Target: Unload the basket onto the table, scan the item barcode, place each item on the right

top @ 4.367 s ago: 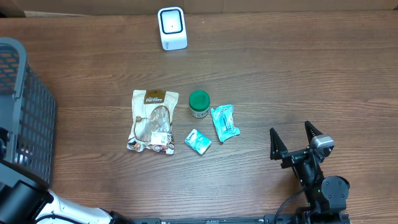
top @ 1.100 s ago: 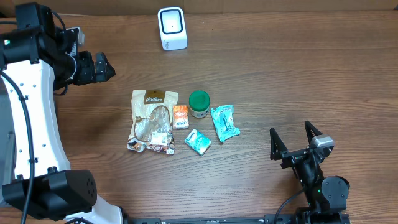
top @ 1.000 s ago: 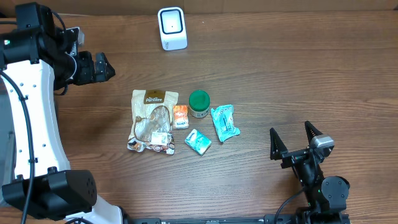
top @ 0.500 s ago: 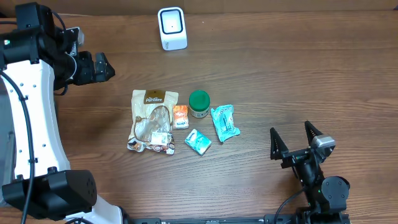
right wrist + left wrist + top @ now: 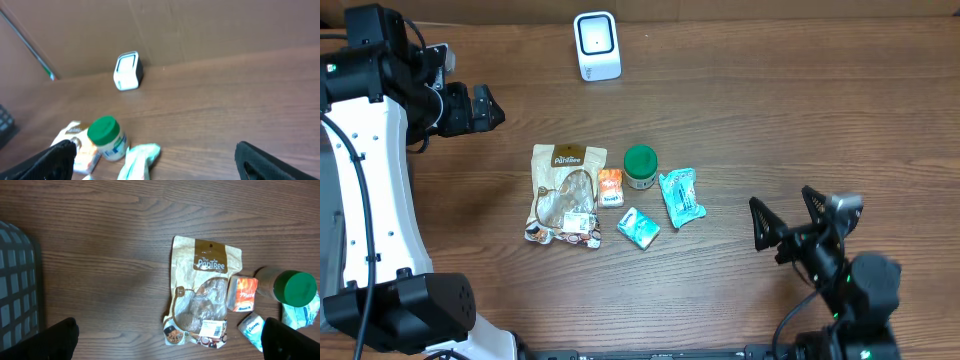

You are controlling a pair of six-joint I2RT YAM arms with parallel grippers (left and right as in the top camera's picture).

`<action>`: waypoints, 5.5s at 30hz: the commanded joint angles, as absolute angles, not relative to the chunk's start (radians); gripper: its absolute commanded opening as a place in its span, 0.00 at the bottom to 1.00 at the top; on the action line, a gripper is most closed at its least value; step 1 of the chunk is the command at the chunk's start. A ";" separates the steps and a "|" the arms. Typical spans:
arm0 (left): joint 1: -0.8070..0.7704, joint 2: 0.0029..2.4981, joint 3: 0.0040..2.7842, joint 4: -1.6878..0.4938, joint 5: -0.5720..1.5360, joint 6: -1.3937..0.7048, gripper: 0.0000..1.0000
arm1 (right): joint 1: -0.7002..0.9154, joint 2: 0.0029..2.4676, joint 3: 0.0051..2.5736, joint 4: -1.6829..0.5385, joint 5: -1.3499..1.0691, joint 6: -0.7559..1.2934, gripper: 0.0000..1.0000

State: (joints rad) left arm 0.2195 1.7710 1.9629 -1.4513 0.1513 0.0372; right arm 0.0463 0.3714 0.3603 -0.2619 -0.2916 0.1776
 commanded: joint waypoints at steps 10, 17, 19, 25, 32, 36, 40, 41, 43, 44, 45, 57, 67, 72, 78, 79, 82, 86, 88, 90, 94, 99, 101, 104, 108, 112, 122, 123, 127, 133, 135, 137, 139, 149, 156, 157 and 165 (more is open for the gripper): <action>0.216 1.760 1.978 -1.451 0.149 0.065 1.00 | 0.051 0.969 0.868 -0.593 -0.606 0.180 1.00; 0.216 1.760 1.978 -1.451 0.149 0.065 1.00 | 0.073 1.166 0.868 -0.529 -0.741 0.191 0.69; 0.216 1.760 1.978 -1.451 0.149 0.065 1.00 | 0.104 1.201 0.871 -0.521 -0.688 0.248 0.52; 0.215 1.760 1.978 -1.451 0.149 0.065 1.00 | 0.254 1.299 0.960 -0.579 -0.436 0.396 0.20; 0.215 1.760 1.978 -1.451 0.149 0.065 1.00 | 0.410 1.499 1.156 -0.737 -0.144 0.536 0.04; 0.215 1.760 1.978 -1.451 0.149 0.065 1.00 | 0.448 1.586 1.159 -0.754 -0.091 0.618 0.04; 0.215 1.760 1.978 -1.451 0.149 0.065 1.00 | 0.468 1.692 1.158 -0.767 -0.091 0.633 0.04; 0.215 1.760 1.978 -1.451 0.149 0.065 1.00 | 0.471 1.710 1.158 -0.767 -0.091 0.635 0.04; 0.215 1.760 1.978 -1.451 0.149 0.065 0.99 | 0.472 1.769 1.158 -0.762 -0.101 0.640 0.04; 0.215 1.760 1.978 -1.451 0.149 0.065 0.99 | 0.472 1.789 1.158 -0.759 -0.112 0.640 0.04; 0.215 1.760 1.978 -1.451 0.149 0.066 1.00 | 0.472 1.809 1.158 -0.755 -0.127 0.640 0.04; 0.215 1.760 1.978 -1.451 0.149 0.065 1.00 | 0.464 1.868 1.285 -0.830 -0.174 0.499 0.04; 0.215 1.760 1.978 -1.451 0.149 0.066 0.99 | 0.470 1.876 1.415 -0.978 -0.151 0.549 0.04; 0.215 1.760 1.978 -1.451 0.149 0.065 1.00 | 0.488 1.876 1.283 -0.896 -0.182 0.577 0.04; 0.215 1.760 1.978 -1.451 0.149 0.065 1.00 | 0.494 1.876 1.186 -0.822 -0.188 0.599 0.08; 0.215 1.760 1.978 -1.451 0.149 0.065 1.00 | 0.493 1.876 1.186 -0.820 -0.188 0.598 0.09; 0.215 1.760 1.978 -1.451 0.149 0.065 1.00 | 0.484 1.876 1.186 -0.820 -0.184 0.595 0.10; 0.215 1.760 1.978 -1.451 0.149 0.065 1.00 | 0.482 1.895 1.182 -0.807 -0.184 0.600 0.13; 0.215 1.760 1.978 -1.451 0.149 0.065 1.00 | 0.484 1.945 1.182 -0.801 -0.195 0.602 0.13; 0.215 1.760 1.978 -1.451 0.149 0.065 1.00 | 0.468 1.990 1.198 -0.820 -0.223 0.601 0.09; 0.215 1.760 1.978 -1.451 0.149 0.065 1.00 | 0.428 1.998 1.205 -0.828 -0.248 0.602 0.07; 0.215 1.760 1.978 -1.451 0.149 0.065 1.00 | 0.393 1.998 1.251 -0.898 -0.223 0.531 0.07; 0.215 1.760 1.978 -1.451 0.149 0.065 1.00 | 0.375 1.998 1.299 -0.969 -0.113 0.508 0.07; 0.215 1.760 1.978 -1.451 0.149 0.065 1.00 | 0.348 1.998 1.375 -1.013 -0.061 0.399 0.07; 0.215 1.760 1.978 -1.451 0.149 0.065 1.00 | 0.337 1.997 1.472 -1.055 -0.098 0.273 0.14; 0.216 1.760 1.978 -1.451 0.149 0.065 1.00 | 0.351 1.990 1.555 -1.126 -0.253 0.168 0.18; 0.209 1.760 1.978 -1.451 0.149 0.065 1.00 | 0.444 1.989 1.393 -1.140 -0.393 0.274 0.24; 0.210 1.760 1.978 -1.451 0.149 0.065 1.00 | 0.444 1.989 1.371 -1.126 -0.393 0.287 0.25; 0.207 1.760 1.978 -1.451 0.149 0.065 1.00 | 0.430 1.989 1.309 -1.101 -0.329 0.320 0.25; 0.207 1.760 1.978 -1.451 0.149 0.065 0.99 | 0.361 1.988 1.309 -1.106 -0.194 0.348 0.24; 0.207 1.760 1.978 -1.451 0.149 0.065 1.00 | 0.323 1.986 1.311 -1.105 -0.195 0.343 0.24; 0.208 1.760 1.978 -1.451 0.149 0.065 0.99 | 0.297 1.977 1.314 -1.106 -0.210 0.305 0.23; 0.209 1.760 1.978 -1.451 0.149 0.065 1.00 | 0.280 1.947 1.319 -1.109 -0.241 0.256 0.20; 0.209 1.760 1.978 -1.451 0.149 0.065 1.00 | 0.096 1.776 1.343 -1.089 -0.397 0.162 0.47; 0.209 1.760 1.978 -1.451 0.149 0.065 1.00 | 0.073 1.830 1.225 -0.973 -0.474 0.125 0.57; 0.209 1.760 1.978 -1.451 0.149 0.065 1.00 | 0.072 1.832 1.203 -0.951 -0.473 0.121 0.57; 0.209 1.760 1.978 -1.451 0.149 0.065 1.00 | 0.069 1.849 1.074 -0.760 -0.500 0.121 0.62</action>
State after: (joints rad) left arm 0.2157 1.7710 1.9629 -1.4509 0.1520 0.0376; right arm 0.0719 1.8275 1.1034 -0.7998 -0.4721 0.1299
